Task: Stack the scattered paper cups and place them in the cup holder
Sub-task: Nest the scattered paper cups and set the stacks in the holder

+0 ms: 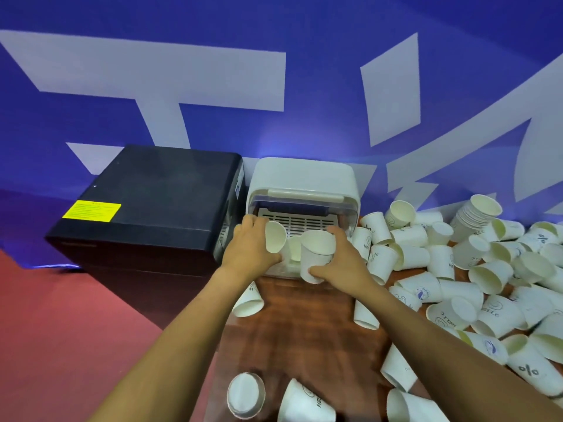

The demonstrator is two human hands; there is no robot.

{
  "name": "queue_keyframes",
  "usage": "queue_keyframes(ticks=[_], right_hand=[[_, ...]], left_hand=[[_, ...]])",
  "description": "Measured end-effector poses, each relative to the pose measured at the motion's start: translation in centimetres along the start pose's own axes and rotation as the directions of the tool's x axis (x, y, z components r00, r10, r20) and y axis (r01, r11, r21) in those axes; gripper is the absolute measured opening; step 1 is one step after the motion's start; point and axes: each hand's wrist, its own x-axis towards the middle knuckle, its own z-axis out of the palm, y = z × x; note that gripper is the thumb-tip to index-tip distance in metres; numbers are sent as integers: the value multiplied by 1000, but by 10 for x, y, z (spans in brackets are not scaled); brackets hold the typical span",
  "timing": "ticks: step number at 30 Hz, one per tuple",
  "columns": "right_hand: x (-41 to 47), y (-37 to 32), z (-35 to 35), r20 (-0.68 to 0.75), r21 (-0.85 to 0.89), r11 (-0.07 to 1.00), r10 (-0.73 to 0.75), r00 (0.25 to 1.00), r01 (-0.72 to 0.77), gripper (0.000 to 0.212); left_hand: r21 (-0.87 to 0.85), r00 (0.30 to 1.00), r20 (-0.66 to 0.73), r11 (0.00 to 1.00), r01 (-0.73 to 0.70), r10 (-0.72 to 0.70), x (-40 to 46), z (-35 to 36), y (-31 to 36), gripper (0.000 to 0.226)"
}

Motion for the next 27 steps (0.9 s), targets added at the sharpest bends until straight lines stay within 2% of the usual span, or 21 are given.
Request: queue_keyframes(ticks=[2, 9, 12, 18, 27], right_hand=[[11, -3, 4, -24, -18, 1000, -8, 1000, 8, 89], [43, -10, 22, -79, -6, 1000, 15, 997, -15, 85], [54, -11, 30, -91, -80, 996, 44, 995, -51, 83], [67, -1, 40, -43, -156, 983, 92, 995, -98, 80], [77, 14, 48, 35, -247, 963, 117, 993, -105, 81]], left_hand=[[6, 1000, 0, 1000, -16, 16, 10, 1, -3, 76], [133, 1000, -14, 991, -10, 12, 40, 7, -14, 80], [159, 1000, 5, 987, -6, 6, 52, 11, -19, 80], [261, 997, 75, 965, 5, -25, 67, 26, -32, 72], [291, 984, 152, 956, 44, -92, 77, 43, -37, 79]])
